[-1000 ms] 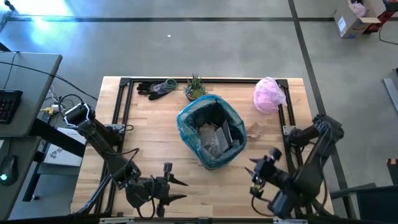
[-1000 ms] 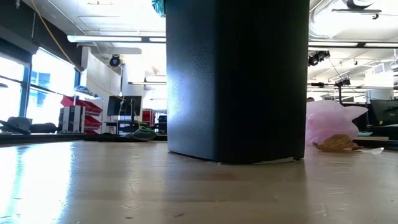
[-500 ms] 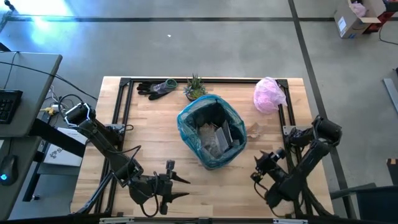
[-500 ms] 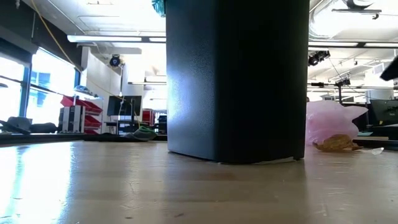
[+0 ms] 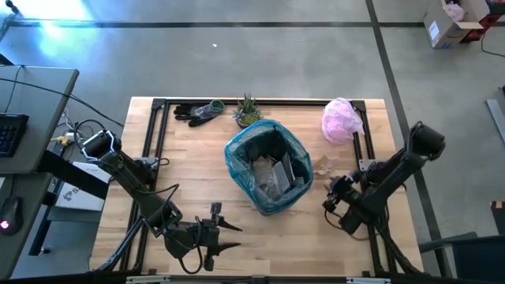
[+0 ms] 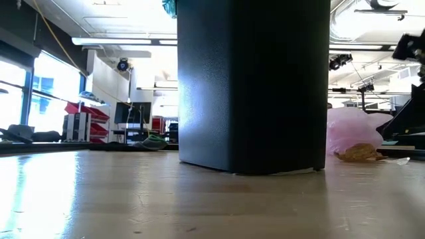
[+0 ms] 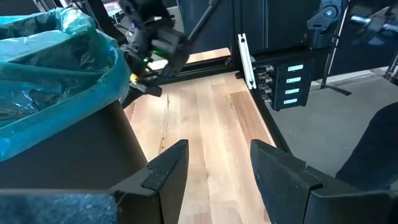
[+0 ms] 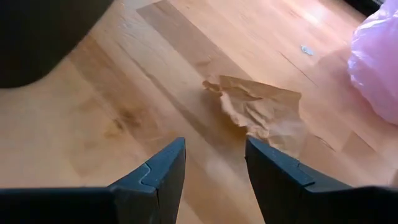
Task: Place trash/remove bag and relplace
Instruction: Put the brown napkin into the trash bin
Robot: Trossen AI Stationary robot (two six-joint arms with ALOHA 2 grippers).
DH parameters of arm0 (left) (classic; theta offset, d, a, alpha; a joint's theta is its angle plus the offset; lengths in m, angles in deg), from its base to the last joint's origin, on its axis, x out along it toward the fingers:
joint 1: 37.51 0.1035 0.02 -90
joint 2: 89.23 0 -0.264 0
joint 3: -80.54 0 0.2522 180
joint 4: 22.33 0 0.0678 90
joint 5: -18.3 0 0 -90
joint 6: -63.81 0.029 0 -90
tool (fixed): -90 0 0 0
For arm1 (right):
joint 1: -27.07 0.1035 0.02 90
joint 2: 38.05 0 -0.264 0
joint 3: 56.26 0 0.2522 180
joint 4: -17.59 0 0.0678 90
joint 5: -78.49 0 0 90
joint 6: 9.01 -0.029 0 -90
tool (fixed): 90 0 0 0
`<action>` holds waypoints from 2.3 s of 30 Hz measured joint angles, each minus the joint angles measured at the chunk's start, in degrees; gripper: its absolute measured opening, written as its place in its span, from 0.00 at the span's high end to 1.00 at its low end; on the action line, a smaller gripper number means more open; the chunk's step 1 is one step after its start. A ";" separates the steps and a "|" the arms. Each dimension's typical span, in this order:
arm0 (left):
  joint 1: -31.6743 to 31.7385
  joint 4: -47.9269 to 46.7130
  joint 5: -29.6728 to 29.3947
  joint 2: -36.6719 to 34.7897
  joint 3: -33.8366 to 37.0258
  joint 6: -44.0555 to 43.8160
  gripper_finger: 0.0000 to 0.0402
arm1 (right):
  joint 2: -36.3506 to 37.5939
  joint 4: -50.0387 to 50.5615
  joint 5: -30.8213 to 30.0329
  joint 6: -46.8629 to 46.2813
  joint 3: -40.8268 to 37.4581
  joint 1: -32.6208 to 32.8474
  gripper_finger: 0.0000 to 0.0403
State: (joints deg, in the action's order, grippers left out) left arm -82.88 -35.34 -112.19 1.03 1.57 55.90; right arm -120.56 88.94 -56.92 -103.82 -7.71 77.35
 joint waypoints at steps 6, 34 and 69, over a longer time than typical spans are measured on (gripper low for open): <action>-0.02 0.00 -0.02 0.00 0.00 -0.48 0.61 | 10.94 -16.31 -0.98 11.71 -10.35 -4.34 0.61; 0.35 -0.01 0.92 -0.02 0.00 -0.75 0.61 | 15.29 -32.33 18.78 52.21 -14.28 -38.06 0.64; -1.31 -0.90 0.79 -0.04 0.00 -2.03 0.61 | 13.60 -7.18 -29.45 49.18 34.07 -15.98 1.00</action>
State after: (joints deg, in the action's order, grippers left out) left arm -84.19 -36.24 -111.40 0.98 1.57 53.87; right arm -106.96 81.76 -86.37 -54.64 26.36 61.37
